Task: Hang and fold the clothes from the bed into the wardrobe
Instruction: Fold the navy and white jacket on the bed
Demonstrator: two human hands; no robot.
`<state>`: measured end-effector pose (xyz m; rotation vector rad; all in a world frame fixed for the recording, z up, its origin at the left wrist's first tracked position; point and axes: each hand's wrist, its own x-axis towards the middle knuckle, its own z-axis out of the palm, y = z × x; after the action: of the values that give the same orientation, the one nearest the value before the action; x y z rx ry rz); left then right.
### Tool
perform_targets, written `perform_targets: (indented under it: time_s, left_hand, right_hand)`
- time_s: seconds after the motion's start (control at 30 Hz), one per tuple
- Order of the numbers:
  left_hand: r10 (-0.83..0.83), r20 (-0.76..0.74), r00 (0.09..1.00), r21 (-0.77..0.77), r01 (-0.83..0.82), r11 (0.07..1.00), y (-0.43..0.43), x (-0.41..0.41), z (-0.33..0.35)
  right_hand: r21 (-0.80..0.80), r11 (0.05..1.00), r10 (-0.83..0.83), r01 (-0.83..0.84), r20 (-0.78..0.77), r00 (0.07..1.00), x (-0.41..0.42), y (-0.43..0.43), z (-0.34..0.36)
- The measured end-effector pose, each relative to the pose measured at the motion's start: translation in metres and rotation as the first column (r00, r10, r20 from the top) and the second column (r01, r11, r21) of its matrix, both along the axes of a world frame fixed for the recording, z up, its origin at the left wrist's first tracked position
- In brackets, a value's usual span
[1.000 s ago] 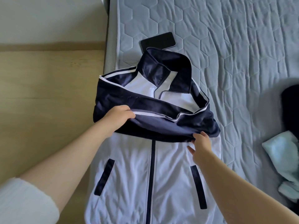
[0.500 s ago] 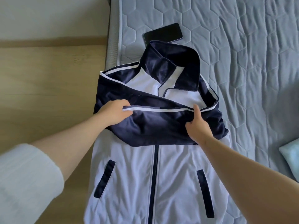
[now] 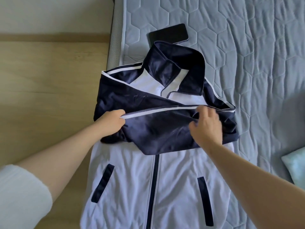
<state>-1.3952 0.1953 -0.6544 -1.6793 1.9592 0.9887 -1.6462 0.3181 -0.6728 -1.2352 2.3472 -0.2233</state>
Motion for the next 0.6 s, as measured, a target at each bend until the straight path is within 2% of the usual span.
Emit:
perform_targets:
  time_s: [0.03, 0.1, 0.17, 0.23, 0.3, 0.37, 0.43, 0.5, 0.53, 0.6]
  left_hand:
    - [0.014, -0.036, 0.999, -0.018, -0.014, 1.0, -0.006, 0.001, 0.0]
    - [-0.028, -0.073, 0.997, -0.061, 0.024, 0.998, -0.015, 0.004, 0.004]
    - [-0.087, -0.036, 0.996, -0.098, 0.083, 0.992, -0.021, 0.008, 0.009]
    - [-0.226, 0.073, 0.971, -0.077, 0.231, 0.97, -0.026, 0.011, 0.011]
    - [-0.294, 0.151, 0.944, -0.031, 0.302, 0.953, -0.032, 0.012, 0.011]
    - [-0.128, 0.171, 0.977, -0.089, 0.145, 0.986, -0.039, 0.015, 0.005]
    - [0.05, 0.204, 0.978, -0.28, 0.009, 0.96, -0.042, 0.017, -0.003]
    - [0.096, 0.318, 0.943, -0.467, 0.067, 0.882, -0.033, 0.014, -0.008]
    - [0.087, 0.335, 0.938, -0.533, 0.113, 0.839, -0.025, 0.011, -0.011]
    - [-0.031, 0.254, 0.967, -0.591, 0.18, 0.786, -0.006, 0.001, -0.015]
  right_hand:
    - [0.047, 0.994, 0.097, -0.101, 0.083, 0.992, 0.007, 0.0, -0.002]
    - [0.239, 0.935, 0.201, -0.262, 0.251, 0.947, 0.017, 0.002, -0.009]
    - [0.388, 0.878, 0.172, -0.28, 0.29, 0.941, 0.021, 0.006, -0.017]
    - [0.417, 0.881, 0.127, -0.226, 0.252, 0.959, 0.022, 0.01, -0.022]
    - [0.414, 0.887, 0.123, -0.206, 0.218, 0.968, 0.023, 0.011, -0.024]
    - [0.388, 0.9, 0.123, -0.197, 0.207, 0.971, 0.025, 0.009, -0.023]
    - [0.313, 0.933, 0.103, -0.179, 0.245, 0.964, 0.029, 0.007, -0.022]
    - [0.21, 0.969, 0.067, -0.133, 0.296, 0.953, 0.032, 0.007, -0.019]
    - [0.16, 0.981, 0.067, -0.114, 0.271, 0.96, 0.033, 0.008, -0.017]
    - [0.076, 0.994, 0.076, -0.083, 0.084, 0.994, 0.033, 0.01, -0.014]
